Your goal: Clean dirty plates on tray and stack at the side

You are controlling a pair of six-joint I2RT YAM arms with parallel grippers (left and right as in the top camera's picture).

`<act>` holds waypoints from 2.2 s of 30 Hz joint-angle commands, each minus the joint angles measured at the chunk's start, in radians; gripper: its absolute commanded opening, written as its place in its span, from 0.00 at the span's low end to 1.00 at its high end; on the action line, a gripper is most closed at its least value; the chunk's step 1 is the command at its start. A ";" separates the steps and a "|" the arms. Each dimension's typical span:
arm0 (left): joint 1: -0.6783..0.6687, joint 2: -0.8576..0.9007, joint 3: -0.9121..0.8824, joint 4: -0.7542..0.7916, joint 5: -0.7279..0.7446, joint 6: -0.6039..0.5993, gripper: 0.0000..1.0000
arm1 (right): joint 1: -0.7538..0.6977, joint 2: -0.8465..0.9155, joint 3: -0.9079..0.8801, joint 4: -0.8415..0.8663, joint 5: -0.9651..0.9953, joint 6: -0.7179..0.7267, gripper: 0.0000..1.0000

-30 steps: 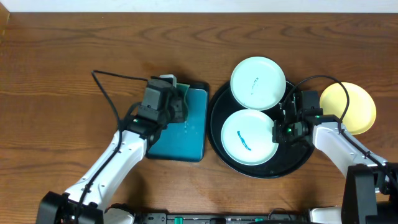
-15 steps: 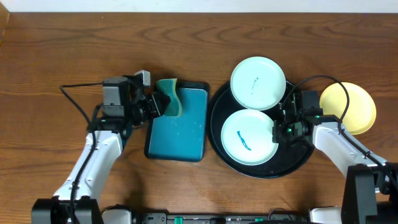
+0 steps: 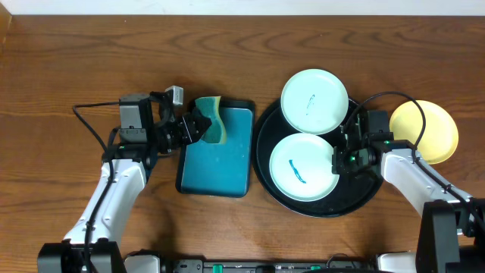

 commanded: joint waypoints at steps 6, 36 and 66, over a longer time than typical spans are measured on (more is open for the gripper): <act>0.005 -0.017 -0.004 -0.004 0.032 0.024 0.08 | 0.013 0.040 -0.010 0.012 0.045 0.011 0.01; -0.005 -0.017 -0.004 -0.008 -0.002 0.047 0.07 | 0.013 0.040 -0.010 0.013 0.044 0.011 0.01; -0.470 0.033 0.227 -0.439 -0.911 0.096 0.07 | 0.013 0.040 -0.010 0.014 0.044 0.011 0.01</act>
